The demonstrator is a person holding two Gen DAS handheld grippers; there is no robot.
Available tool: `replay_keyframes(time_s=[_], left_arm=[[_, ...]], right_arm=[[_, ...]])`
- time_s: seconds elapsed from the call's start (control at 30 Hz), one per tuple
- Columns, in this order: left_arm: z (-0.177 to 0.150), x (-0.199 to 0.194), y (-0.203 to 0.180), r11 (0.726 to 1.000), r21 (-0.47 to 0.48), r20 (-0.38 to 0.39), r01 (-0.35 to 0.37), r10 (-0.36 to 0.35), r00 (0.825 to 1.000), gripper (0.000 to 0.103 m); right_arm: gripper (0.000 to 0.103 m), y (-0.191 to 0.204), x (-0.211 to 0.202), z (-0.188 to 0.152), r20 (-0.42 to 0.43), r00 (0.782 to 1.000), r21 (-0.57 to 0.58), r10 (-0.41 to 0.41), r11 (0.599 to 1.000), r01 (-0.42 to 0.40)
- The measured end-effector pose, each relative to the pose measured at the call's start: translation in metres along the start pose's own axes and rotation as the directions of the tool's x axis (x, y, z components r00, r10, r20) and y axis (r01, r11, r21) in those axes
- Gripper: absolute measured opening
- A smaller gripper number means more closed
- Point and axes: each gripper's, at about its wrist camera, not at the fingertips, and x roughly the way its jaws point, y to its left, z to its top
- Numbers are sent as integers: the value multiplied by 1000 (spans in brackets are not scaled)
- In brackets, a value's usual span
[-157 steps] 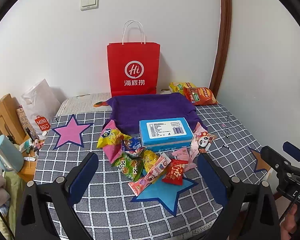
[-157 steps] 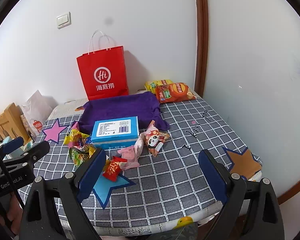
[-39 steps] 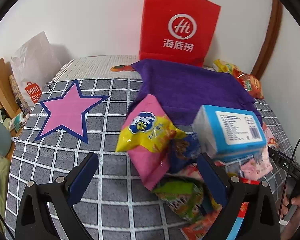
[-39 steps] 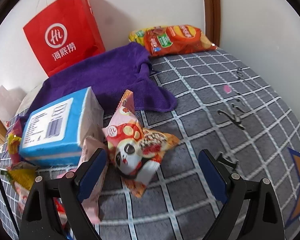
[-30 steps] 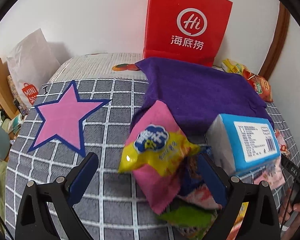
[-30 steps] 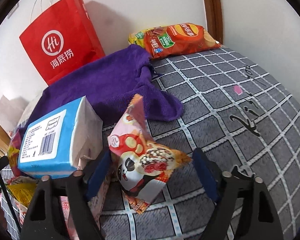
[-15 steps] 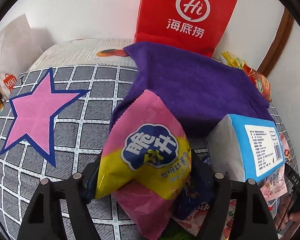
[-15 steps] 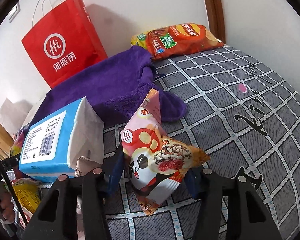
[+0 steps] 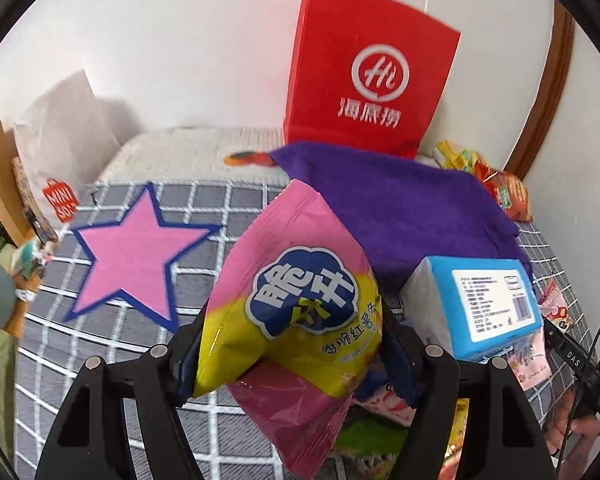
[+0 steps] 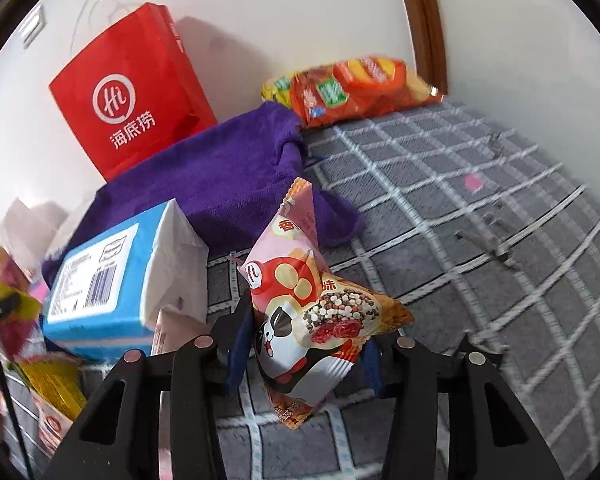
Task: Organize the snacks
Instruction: 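Carry both held snacks up and over onto the purple towel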
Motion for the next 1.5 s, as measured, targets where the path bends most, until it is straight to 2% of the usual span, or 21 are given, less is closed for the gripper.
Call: replay_keyframes(time_s=[0.2,0.33,0.47,0.63,0.97,1.5], left_arm=[[9,-27,-8,1000,11,32,11,-11,999,72],[19,-42,-22,998,21,40,58,-59,997,72],[34,-50,-40,998,58,60,39,-42,997,72],[58,-58,-53,997,74,86,32,-39,996,72],[103,-39,-79,994,106,102,28,-39,994,72],[150,41,-109,991,133,38,18,-23,999,72]], right_arm=[[46,10,-43,15,41,999,-47,-8,999,10],[46,24,-71,36,81,997,-94,-12,995,19],[46,42,-96,64,131,991,-142,16,990,2],[46,66,-108,94,158,986,-197,51,980,-19],[46,103,-76,141,152,985,-263,80,964,-38],[46,118,19,195,67,993,-281,97,957,-75]])
